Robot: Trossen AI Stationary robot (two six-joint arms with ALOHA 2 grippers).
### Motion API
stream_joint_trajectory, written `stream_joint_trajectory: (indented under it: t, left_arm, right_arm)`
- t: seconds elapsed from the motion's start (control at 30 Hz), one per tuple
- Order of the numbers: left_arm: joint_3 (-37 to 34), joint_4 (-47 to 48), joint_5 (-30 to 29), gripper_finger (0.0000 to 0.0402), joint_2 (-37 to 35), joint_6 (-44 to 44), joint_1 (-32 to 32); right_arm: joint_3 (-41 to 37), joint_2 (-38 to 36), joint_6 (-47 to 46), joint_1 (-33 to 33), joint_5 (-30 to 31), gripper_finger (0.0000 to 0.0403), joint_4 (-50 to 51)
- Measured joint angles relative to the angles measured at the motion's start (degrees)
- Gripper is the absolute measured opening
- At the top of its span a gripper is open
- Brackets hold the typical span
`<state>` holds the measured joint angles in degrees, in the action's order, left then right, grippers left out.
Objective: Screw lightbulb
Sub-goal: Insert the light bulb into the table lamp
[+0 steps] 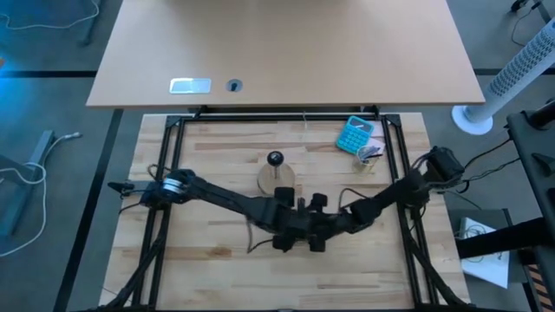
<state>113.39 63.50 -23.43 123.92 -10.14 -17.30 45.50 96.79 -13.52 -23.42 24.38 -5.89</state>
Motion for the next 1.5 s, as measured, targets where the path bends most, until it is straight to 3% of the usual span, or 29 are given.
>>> stream_joint_trajectory:
  t: [0.1,0.2,0.4,0.53,0.77,1.03,1.23,1.5]
  left_arm:
    - [-1.21,2.61,-0.41,0.0258,-4.64,-4.58,-1.97]
    - [-4.37,2.88,-4.38,0.0258,-10.1,-9.53,-4.78]
    - [-18.59,-1.43,-15.48,0.0258,-23.39,-20.19,-10.79]
    - [-31.56,-14.87,-16.67,0.0258,-32.78,-23.24,-12.83]
    - [-53.09,-42.47,-16.63,0.0258,-45.18,-14.66,-13.47]
    - [-70.64,-56.37,-19.55,0.0258,-56.99,-14.95,-13.53]
    - [-77.22,-62.33,-19.56,0.0258,-60.9,-15.4,-13.53]
    - [-77.38,-62.6,-19.73,0.0258,-59.72,-15.88,-13.53]
  right_arm:
    - [3.55,3.2,0.11,2.15,-1.49,0.0371,0.88]
    - [6.1,6.04,0.11,3.43,-2.05,0.0371,1.27]
    - [11.54,11.1,-0.63,4.94,-7.88,0.0371,2.24]
    - [17.08,14.55,-1.44,5.3,-7.85,0.0371,8.58]
    - [23.81,18.3,-2.35,6.47,-6.91,0.0371,14.95]
    - [24.85,18.58,1.19,6.6,-11.24,0.0357,14.66]
    - [24.67,18.65,5.08,6.67,-11.67,0.0315,14.56]
    - [24.65,18.62,4.69,6.95,-12.37,0.0269,14.38]
